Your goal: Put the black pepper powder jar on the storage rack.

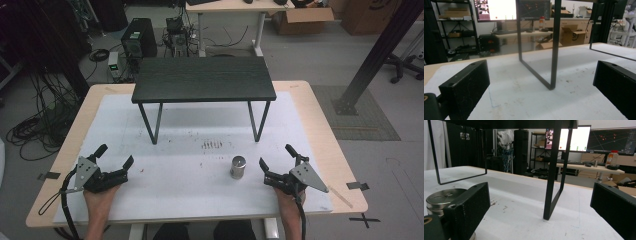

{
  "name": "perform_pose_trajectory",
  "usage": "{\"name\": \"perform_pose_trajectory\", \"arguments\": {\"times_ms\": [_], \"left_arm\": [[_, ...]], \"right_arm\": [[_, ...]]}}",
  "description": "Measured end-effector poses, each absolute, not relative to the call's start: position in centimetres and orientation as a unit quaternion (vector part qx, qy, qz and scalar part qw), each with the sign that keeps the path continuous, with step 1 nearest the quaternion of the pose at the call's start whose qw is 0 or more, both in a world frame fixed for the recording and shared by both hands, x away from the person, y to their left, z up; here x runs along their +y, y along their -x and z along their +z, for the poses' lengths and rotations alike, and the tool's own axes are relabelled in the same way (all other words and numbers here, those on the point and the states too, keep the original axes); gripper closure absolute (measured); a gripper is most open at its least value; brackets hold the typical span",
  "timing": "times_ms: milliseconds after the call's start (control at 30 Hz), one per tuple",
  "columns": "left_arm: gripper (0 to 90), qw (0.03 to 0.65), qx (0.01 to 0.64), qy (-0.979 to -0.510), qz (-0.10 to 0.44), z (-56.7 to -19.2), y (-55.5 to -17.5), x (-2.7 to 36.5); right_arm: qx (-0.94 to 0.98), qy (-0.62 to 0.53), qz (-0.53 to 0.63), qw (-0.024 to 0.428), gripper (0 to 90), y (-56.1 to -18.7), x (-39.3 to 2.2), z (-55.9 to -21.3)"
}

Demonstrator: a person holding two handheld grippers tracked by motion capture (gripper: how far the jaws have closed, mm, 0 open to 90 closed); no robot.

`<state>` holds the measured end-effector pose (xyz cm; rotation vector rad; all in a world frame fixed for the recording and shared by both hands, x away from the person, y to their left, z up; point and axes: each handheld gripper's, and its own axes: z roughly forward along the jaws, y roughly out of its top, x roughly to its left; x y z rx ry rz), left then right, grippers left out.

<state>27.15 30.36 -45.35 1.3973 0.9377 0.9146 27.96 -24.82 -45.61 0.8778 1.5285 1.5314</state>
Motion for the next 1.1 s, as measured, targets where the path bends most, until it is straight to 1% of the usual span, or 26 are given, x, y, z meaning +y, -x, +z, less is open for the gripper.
{"name": "perform_pose_trajectory", "arguments": {"times_ms": [1033,1100], "left_arm": [[0.9,0.578,0.402,-0.594,0.389,-45.36,-27.14,30.44],[0.9,0.579,0.402,-0.594,0.389,-45.36,-27.14,30.44]], "right_arm": [[0.608,-0.341,0.603,0.388,0.5,-28.05,-24.78,-45.57],[0.606,-0.345,0.608,0.379,0.2,-28.16,-24.95,-45.57]]}}
